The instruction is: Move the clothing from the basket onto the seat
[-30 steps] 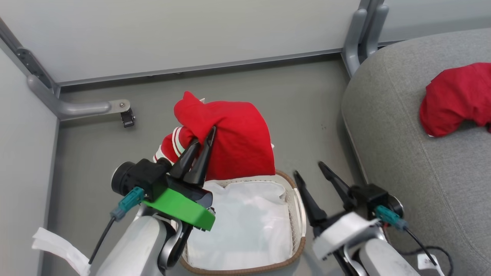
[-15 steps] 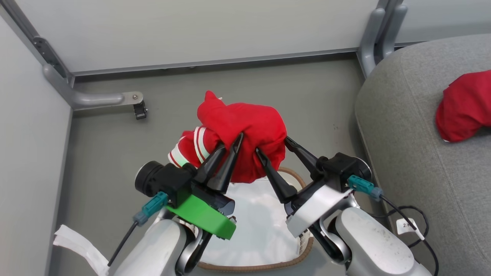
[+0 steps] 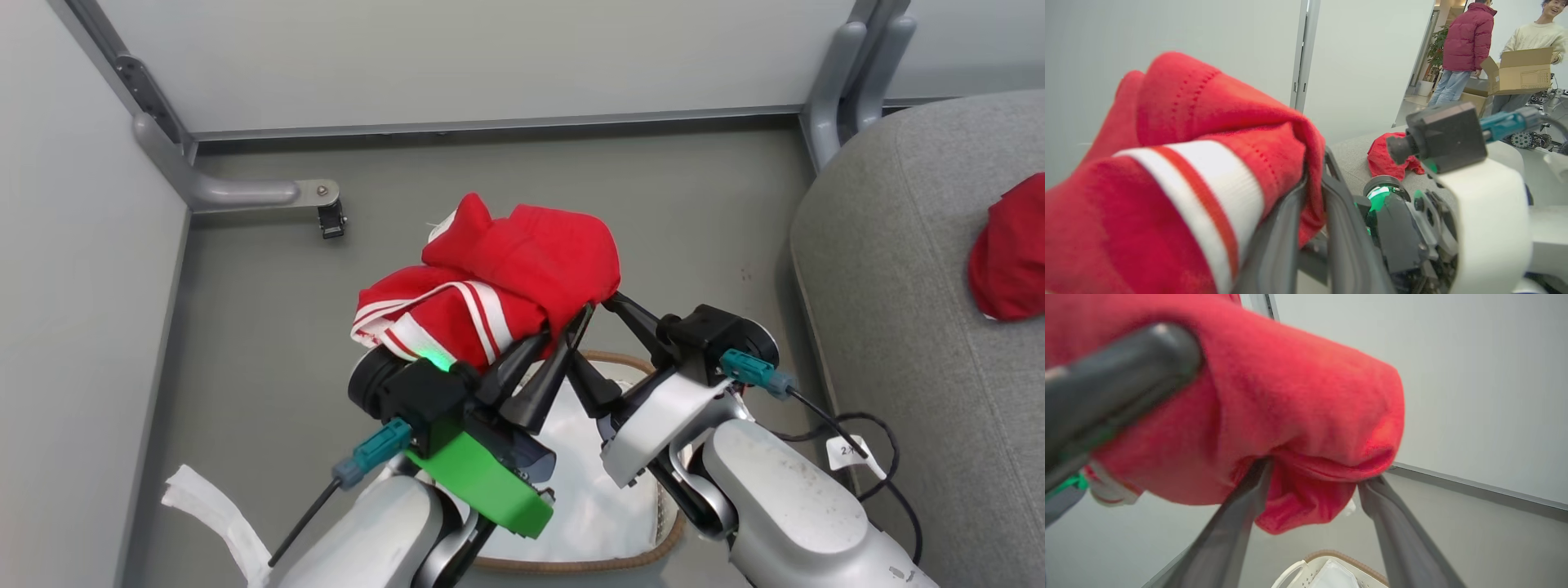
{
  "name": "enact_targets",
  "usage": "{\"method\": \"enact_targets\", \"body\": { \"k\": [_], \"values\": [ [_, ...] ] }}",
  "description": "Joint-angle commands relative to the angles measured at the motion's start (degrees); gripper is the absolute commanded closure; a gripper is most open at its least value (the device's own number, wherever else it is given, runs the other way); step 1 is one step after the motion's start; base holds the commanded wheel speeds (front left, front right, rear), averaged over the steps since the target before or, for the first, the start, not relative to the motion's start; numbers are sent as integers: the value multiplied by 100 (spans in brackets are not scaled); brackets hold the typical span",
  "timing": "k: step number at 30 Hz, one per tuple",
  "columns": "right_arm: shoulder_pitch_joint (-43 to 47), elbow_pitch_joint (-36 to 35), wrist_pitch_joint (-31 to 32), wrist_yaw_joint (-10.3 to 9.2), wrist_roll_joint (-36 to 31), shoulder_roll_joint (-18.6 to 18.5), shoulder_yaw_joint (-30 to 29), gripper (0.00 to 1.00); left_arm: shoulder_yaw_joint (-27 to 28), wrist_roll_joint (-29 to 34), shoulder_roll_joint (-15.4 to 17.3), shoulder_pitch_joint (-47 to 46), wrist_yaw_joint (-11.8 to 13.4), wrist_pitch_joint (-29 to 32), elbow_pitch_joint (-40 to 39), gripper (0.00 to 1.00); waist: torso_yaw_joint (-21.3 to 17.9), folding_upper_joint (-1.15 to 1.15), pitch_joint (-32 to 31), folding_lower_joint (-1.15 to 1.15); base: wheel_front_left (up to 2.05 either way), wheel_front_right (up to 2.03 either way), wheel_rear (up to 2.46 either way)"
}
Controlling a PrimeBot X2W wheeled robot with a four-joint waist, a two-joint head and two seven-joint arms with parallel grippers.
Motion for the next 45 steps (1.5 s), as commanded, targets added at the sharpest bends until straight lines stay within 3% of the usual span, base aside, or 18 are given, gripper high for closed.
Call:
{"method": "enact_targets", "body": {
  "k": [1,7,8,9,10,11,12,26,28,29,30,36,45],
  "values": [
    [-114,29,-1,-6,18,-56,72,0,-62,-76,21,-101,-16,-2,-46,100,67,0,-8,0,0,0,0],
    [-245,42,-1,-6,61,-206,291,0,-216,-304,103,-116,-16,-2,-7,100,177,0,-33,0,0,0,0],
    [-270,23,-2,-6,58,-238,321,10,-234,-337,119,-119,-16,-2,1,100,187,0,-36,0,0,0,0],
    [-293,6,-2,-6,72,-276,353,45,-250,-387,129,-112,-16,-2,5,100,198,0,-39,0,0,0,0],
    [-318,-11,-1,-6,62,-306,376,57,-258,-392,142,-115,-16,-2,5,100,206,0,-41,0,0,0,0],
    [-335,-32,-2,-6,54,-328,381,85,-268,-405,154,-122,-16,-2,8,100,213,0,-44,0,0,0,0],
    [-338,-49,-2,-6,44,-339,396,100,-271,-431,152,-122,-16,-2,12,100,218,0,-46,0,0,0,0],
    [-29,-503,-2,-6,-353,-316,-176,100,-98,-347,132,-77,-16,2,81,100,130,0,40,0,0,0,0],
    [38,-595,-2,-6,-408,-301,-269,100,-5,-293,112,-37,-15,2,108,60,70,0,47,0,0,0,0],
    [68,-654,-3,-6,-445,-287,-330,100,17,-273,112,-7,-15,2,144,4,30,0,52,0,0,0,0],
    [95,-705,-3,-6,-480,-277,-387,100,58,-237,107,5,-15,1,145,0,-12,0,56,0,0,0,0],
    [300,-1058,-6,-6,-661,-190,-772,100,310,-58,114,120,-15,2,222,0,-467,0,112,0,0,0,0],
    [516,-1295,-6,-7,-759,-71,-1080,100,643,117,210,204,-15,2,346,0,-1734,0,226,0,0,0,0]
  ]
}}
